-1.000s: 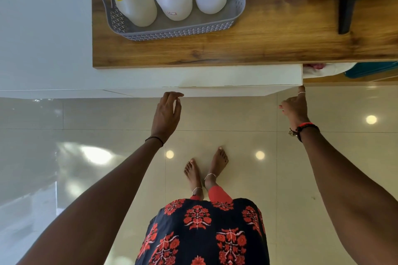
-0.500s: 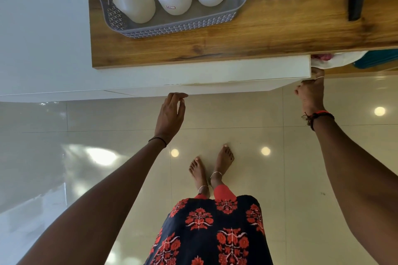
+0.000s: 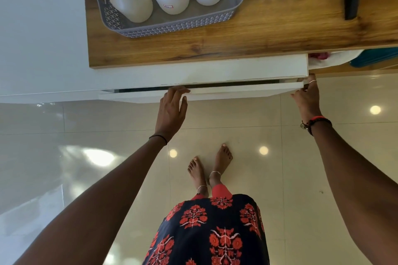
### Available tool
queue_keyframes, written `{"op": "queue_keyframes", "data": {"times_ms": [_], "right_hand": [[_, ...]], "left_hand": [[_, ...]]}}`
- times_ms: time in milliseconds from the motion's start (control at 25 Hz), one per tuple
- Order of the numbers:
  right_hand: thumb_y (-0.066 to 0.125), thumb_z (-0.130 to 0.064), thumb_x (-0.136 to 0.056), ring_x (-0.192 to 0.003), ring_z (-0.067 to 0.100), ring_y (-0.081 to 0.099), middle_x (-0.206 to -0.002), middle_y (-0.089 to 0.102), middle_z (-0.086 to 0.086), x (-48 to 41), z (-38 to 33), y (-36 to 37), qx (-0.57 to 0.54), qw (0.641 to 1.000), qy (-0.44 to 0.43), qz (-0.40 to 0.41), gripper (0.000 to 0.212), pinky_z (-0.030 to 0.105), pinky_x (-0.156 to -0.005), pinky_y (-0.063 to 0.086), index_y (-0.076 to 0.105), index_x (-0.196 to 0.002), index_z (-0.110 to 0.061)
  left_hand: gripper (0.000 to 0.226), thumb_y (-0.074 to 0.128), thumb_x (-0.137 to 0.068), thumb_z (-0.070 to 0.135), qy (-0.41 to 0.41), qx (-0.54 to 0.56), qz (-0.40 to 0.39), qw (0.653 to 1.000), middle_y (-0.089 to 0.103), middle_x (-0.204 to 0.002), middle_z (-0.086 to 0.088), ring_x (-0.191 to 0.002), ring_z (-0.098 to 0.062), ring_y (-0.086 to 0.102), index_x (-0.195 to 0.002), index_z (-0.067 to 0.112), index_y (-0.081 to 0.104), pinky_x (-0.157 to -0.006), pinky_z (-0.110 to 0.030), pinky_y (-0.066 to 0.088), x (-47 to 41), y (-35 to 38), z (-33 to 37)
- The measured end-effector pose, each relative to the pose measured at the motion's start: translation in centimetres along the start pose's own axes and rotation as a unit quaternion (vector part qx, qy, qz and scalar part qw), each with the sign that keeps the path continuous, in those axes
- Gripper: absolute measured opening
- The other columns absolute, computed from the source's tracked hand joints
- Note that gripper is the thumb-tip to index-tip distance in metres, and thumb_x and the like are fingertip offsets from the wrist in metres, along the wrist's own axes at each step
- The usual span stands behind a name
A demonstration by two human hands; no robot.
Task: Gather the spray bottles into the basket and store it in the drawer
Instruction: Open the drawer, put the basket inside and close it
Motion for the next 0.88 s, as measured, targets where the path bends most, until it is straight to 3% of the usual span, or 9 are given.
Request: {"op": "queue_keyframes", "data": {"times_ms": [80,200,280,360,480,640,760,880], "right_hand": [[0.05,0.015,-0.076,-0.092,0.02,0.052,-0.093,0.051,0.004,1.1,0.3,0.1,0.001,1.0,-0.011,0.008,0.037,0.019,-0.068,0.046,0.049,-0.102,-0.012],[0.044,0.014,-0.074,-0.091,0.025,0.051,-0.097,0.048,0.01,3.6,0.9,-0.2,0.062,0.997,-0.016,0.044,0.043,0.012,-0.059,0.044,0.053,-0.112,-0.002],[0.042,0.007,-0.073,-0.094,0.03,0.051,-0.107,0.048,0.018,6.2,0.7,-0.2,0.174,0.977,-0.016,0.118,0.052,0.026,-0.067,0.047,0.053,-0.122,-0.009],[0.044,0.001,-0.074,-0.103,0.035,0.052,-0.116,0.051,0.019,9.6,-0.6,1.3,0.298,0.937,-0.085,0.158,0.054,0.038,-0.08,0.046,0.053,-0.126,-0.013],[0.047,-0.001,-0.084,-0.124,0.032,0.048,-0.131,0.054,0.017,13.9,-2.8,6.8,0.359,0.905,-0.221,0.06,0.048,0.038,-0.102,0.044,0.055,-0.13,-0.01],[0.037,-0.01,-0.098,-0.143,0.028,0.033,-0.148,0.043,0.014,17.1,-4.2,14.5,0.418,0.863,-0.258,-0.121,0.045,0.041,-0.12,0.024,0.043,-0.142,-0.006],[0.029,-0.016,-0.1,-0.14,0.025,0.037,-0.143,0.049,0.011,18.2,-3.6,16.8,0.482,0.817,-0.244,-0.202,0.044,0.044,-0.121,0.017,0.043,-0.141,-0.008],[0.029,-0.016,-0.099,-0.125,0.025,0.052,-0.128,0.062,0.01,18.8,-2.9,16.2,0.488,0.8,-0.247,-0.246,0.041,0.041,-0.117,0.022,0.051,-0.133,-0.009]], "left_hand": [[0.039,0.041,-0.099,0.024,0.03,-0.08,-0.061,0.995,0.044,-0.144,-0.007,-0.134,-0.022,0.042,-0.137,0.013,0.046,-0.115,-0.038,0.032,0.4,0.6,-0.1],[0.055,0.036,-0.101,0.035,0.062,-0.191,-0.163,0.966,0.03,-0.157,-0.005,-0.147,-0.02,0.024,-0.151,0.016,0.023,-0.124,-0.04,0.011,1.6,1.9,-0.8],[0.059,0.034,-0.101,0.038,0.065,-0.211,-0.186,0.957,0.026,-0.159,-0.004,-0.15,-0.019,0.018,-0.153,0.017,0.014,-0.124,-0.04,0.007,2.3,2.1,-1.3],[0.061,0.035,-0.101,0.038,0.061,-0.214,-0.198,0.954,0.023,-0.16,-0.003,-0.15,-0.019,0.015,-0.153,0.017,0.011,-0.124,-0.041,0.005,3.3,2.2,-1.2],[0.063,0.035,-0.1,0.039,0.042,-0.212,-0.209,0.954,0.022,-0.16,-0.003,-0.151,-0.019,0.012,-0.153,0.017,0.009,-0.124,-0.042,0.004,4.7,2.5,-0.8],[0.06,0.032,-0.102,0.038,0.022,-0.195,-0.238,0.951,0.024,-0.159,-0.002,-0.151,-0.018,0.013,-0.154,0.018,0.009,-0.124,-0.041,0.003,6.3,2.5,-0.6],[0.058,0.031,-0.102,0.035,0.019,-0.18,-0.257,0.949,0.027,-0.158,-0.001,-0.15,-0.018,0.016,-0.154,0.019,0.009,-0.125,-0.04,0.006,7.7,2.3,-0.5],[0.052,0.029,-0.103,0.029,0.013,-0.177,-0.261,0.949,0.033,-0.154,0.0,-0.146,-0.017,0.024,-0.153,0.019,0.015,-0.124,-0.038,0.01,9.1,2.5,-0.3]]}}
Point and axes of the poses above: each hand's wrist, its own x-axis away from the middle knuckle, its own y-axis out of the palm, z = x × y, the point moved 4 cm from there along -x, towards the middle knuckle
